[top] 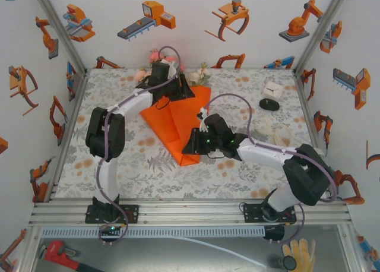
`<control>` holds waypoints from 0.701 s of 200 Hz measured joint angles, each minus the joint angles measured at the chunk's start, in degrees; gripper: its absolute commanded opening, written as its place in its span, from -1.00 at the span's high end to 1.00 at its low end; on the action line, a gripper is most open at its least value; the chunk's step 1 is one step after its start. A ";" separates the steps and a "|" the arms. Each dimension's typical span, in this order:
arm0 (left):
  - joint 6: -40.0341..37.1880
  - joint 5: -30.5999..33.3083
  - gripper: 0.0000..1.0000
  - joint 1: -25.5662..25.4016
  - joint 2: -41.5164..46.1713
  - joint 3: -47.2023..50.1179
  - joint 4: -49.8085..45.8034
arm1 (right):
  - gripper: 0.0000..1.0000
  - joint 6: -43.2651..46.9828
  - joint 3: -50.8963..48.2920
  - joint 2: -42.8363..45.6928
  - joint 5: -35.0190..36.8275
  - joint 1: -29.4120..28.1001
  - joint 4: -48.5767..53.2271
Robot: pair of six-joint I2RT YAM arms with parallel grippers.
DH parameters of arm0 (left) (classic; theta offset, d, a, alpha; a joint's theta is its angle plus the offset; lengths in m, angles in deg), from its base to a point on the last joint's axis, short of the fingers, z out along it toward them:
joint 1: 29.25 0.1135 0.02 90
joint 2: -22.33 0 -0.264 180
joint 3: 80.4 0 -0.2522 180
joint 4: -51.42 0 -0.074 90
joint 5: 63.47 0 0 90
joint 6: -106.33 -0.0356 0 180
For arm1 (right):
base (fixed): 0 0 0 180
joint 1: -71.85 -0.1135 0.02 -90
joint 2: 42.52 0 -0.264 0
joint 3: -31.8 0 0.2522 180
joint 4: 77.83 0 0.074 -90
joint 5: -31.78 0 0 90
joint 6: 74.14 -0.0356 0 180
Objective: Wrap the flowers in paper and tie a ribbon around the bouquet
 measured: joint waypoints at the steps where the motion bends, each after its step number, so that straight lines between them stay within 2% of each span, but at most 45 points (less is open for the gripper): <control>1: 0.00 0.00 -0.06 0.00 0.09 0.00 0.02 | 0.31 0.00 0.02 0.11 0.02 0.02 0.04; 68: -0.42 -0.66 -0.06 -0.15 3.56 -0.07 0.44 | 0.31 1.27 0.83 7.52 0.22 4.92 4.68; 107: -3.78 -0.13 0.01 -2.71 2.93 -0.35 -3.48 | 0.29 1.01 0.20 16.09 4.42 12.79 5.84; 124: -4.85 0.50 0.01 -4.39 2.75 0.46 -4.55 | 0.30 0.52 0.33 13.49 3.93 14.21 4.09; 140: -5.70 1.44 0.02 -5.20 2.78 2.36 -4.66 | 0.31 -0.31 0.61 6.21 1.60 12.83 1.07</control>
